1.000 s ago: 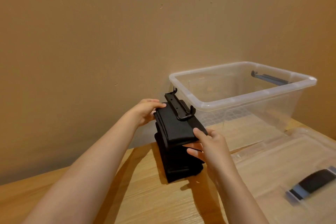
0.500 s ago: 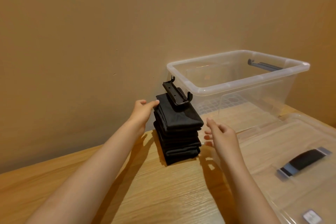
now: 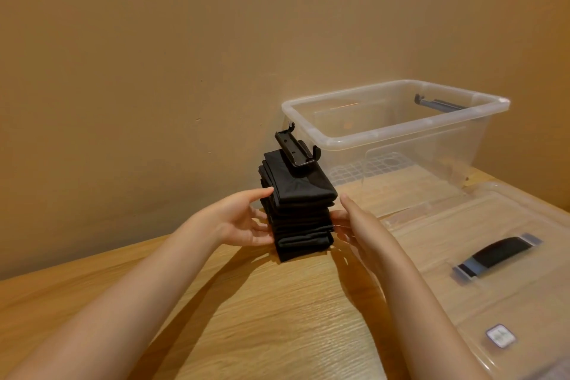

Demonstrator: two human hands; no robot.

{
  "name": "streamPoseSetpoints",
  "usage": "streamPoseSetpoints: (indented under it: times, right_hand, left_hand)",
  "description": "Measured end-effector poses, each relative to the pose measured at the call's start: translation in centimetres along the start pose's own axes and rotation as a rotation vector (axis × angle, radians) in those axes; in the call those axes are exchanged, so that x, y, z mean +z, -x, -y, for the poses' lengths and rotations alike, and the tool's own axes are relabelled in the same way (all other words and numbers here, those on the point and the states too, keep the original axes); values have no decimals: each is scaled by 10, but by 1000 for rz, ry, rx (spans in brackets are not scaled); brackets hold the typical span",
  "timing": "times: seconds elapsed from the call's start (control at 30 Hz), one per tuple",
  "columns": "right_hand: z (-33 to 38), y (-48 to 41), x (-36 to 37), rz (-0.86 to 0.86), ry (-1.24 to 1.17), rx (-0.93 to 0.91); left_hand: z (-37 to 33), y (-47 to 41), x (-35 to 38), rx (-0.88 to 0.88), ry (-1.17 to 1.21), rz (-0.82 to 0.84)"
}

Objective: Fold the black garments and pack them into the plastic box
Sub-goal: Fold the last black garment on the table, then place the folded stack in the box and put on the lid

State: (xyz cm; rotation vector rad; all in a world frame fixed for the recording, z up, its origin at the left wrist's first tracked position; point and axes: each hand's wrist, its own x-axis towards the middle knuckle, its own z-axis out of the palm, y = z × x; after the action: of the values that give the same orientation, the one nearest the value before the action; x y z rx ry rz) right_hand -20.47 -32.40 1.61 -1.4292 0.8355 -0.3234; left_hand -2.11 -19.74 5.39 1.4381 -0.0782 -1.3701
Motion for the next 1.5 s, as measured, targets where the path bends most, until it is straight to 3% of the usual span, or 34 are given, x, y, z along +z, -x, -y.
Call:
streamPoseSetpoints:
  times: [0.13, 0.23, 0.43, 0.6, 1.0, 1.17, 1.3, 1.4, 1.5]
  right_hand:
    - [0, 1, -1, -54, 76, 26]
    - [5, 2, 3, -1, 98, 56]
    - [-3, 3, 12, 129, -183, 62]
    - [-11, 2, 17, 194, -227, 103]
    - [-19, 39, 72, 352, -29, 93]
    - [-28, 56, 99, 332, 36, 19]
    - [-32, 67, 86, 337, 35, 29]
    - [-34, 63, 70, 186, -141, 8]
    - [-28, 54, 69, 120, -346, 5]
  left_hand:
    - [2, -5, 5, 4, -27, -71]
    - [8, -10, 8, 27, -7, -98]
    - [22, -15, 21, 10, 48, -90]
    - [23, -18, 15, 27, -36, -1]
    - [43, 32, -47, 87, -40, -61]
    - [53, 51, -75, 76, -116, -115]
    - [52, 64, -86, 202, -310, -237]
    - [39, 72, -79, 347, -460, -292]
    - [19, 73, -66, 297, -537, -235]
